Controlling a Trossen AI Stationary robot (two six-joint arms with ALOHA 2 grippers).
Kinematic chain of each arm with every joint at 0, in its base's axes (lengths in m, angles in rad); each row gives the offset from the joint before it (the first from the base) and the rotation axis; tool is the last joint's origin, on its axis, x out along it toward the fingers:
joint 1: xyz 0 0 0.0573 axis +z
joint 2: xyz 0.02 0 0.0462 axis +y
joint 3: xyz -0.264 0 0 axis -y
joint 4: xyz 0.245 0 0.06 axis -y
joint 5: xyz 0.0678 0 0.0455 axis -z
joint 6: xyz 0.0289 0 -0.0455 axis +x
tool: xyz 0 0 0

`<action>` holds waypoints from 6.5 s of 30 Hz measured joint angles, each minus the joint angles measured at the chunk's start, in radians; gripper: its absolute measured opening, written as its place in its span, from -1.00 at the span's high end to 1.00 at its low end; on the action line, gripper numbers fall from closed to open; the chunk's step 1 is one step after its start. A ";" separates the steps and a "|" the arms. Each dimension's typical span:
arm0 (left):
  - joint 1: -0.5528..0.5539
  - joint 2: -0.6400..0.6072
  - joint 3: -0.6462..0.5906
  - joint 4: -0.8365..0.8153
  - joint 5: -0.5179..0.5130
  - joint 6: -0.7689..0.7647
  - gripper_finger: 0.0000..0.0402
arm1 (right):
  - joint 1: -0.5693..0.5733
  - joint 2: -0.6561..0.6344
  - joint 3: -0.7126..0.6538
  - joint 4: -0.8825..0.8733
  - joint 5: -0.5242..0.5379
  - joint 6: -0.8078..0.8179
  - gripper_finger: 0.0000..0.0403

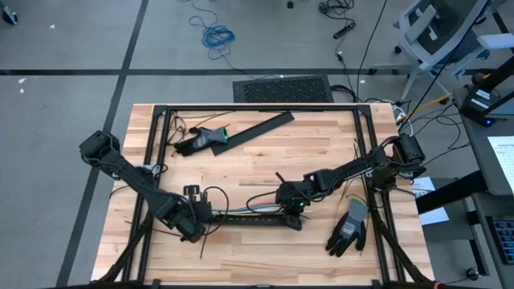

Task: Ziptie cables
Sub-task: Put the cable wires into the black cable duct

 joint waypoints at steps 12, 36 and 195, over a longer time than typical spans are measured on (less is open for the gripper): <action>-0.043 0.012 0.000 -0.009 -0.021 -0.050 0.95 | 0.011 0.000 0.000 -0.025 0.058 -0.012 1.00; -0.088 0.017 -0.088 0.088 -0.013 -0.042 0.95 | 0.043 0.000 0.000 -0.055 0.211 -0.014 1.00; 0.255 -0.065 -0.068 0.171 -0.096 0.141 0.07 | -0.003 -0.009 0.002 0.105 0.310 0.144 1.00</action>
